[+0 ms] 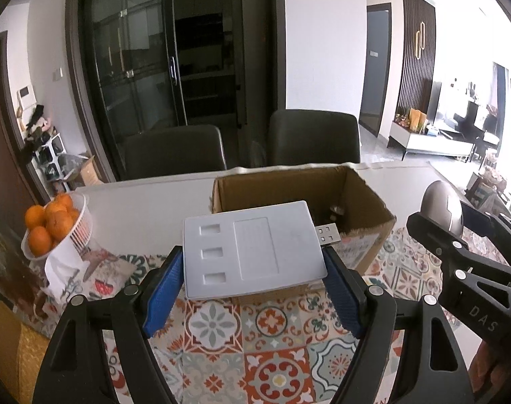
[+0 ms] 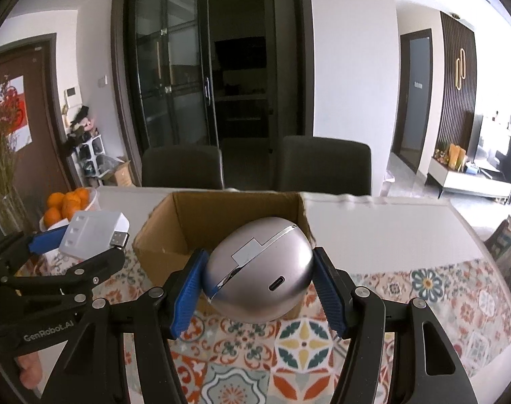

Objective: Organize rigid objects
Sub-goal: 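Lift and carry the white charger and silver device over the box, then open both grippers to drop the charger and silver device into the box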

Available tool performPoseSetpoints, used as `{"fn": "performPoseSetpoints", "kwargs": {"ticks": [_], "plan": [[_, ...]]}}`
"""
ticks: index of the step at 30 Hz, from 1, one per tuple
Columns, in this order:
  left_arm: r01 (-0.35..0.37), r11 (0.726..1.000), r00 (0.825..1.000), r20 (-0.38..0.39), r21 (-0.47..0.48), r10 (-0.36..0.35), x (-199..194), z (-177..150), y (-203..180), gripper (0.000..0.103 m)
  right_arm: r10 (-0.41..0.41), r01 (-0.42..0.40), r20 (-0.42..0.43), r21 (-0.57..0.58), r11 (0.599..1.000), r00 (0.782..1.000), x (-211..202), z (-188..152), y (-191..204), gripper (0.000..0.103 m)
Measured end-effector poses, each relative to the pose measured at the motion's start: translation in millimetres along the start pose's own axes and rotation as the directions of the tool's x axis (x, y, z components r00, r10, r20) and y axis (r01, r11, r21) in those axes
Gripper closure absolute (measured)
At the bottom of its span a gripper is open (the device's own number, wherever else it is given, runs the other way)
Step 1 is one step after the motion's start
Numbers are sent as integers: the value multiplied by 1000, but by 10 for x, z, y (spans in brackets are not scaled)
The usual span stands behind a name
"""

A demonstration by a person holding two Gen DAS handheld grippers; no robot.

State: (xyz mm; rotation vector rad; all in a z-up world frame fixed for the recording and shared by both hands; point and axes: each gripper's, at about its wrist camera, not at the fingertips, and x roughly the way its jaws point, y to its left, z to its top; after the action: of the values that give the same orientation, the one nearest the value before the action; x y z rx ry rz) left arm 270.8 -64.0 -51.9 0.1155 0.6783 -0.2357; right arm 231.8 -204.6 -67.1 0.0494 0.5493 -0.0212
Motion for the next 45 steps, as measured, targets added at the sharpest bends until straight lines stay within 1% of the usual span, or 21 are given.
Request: {"fn": "performPoseSetpoints", "kwargs": {"ticks": [10, 16, 19, 26, 30, 33, 36, 42, 44, 45], "plan": [[1, 1000, 1000, 20, 21, -1, 148, 319, 50, 24, 15, -15, 10, 5, 1000, 1000, 210, 303, -6, 41], [6, 1000, 1000, 3, 29, -7, 324, 476, 66, 24, 33, -33, -27, 4, 999, 999, 435, 442, -15, 41], [19, 999, 1000, -16, 31, -19, 429, 504, 86, 24, 39, -40, -52, -8, 999, 998, 552, 480, 7, 41], [39, 998, 994, -103, 42, -34, 771, 528, 78, 24, 49, -54, -115, -41, 998, 992, 850, 520, -3, 41], [63, 997, 983, -173, 37, -56, 1003, 492, 77, 24, 61, -69, -176, -42, 997, 983, 1088, 518, -38, 41], [61, 997, 977, -208, 37, -52, 1149, 471, 89, 24, 69, -78, -220, -35, 996, 973, 1255, 483, -62, 41], [40, 998, 975, -221, 51, -27, 1231, 460, 74, 24, 76, -85, -257, -24, 996, 963, 1383, 418, -87, 41], [30, 998, 965, -260, 63, -12, 1352, 428, 29, 24, 84, -87, -302, 4, 996, 950, 1543, 314, -158, 41], [25, 998, 964, -266, 65, -7, 1376, 426, 29, 21, 84, -86, -310, 8, 996, 947, 1569, 296, -172, 41], [26, 998, 964, -266, 63, -8, 1378, 427, 35, 17, 83, -84, -307, 8, 996, 948, 1564, 296, -174, 41]]}}
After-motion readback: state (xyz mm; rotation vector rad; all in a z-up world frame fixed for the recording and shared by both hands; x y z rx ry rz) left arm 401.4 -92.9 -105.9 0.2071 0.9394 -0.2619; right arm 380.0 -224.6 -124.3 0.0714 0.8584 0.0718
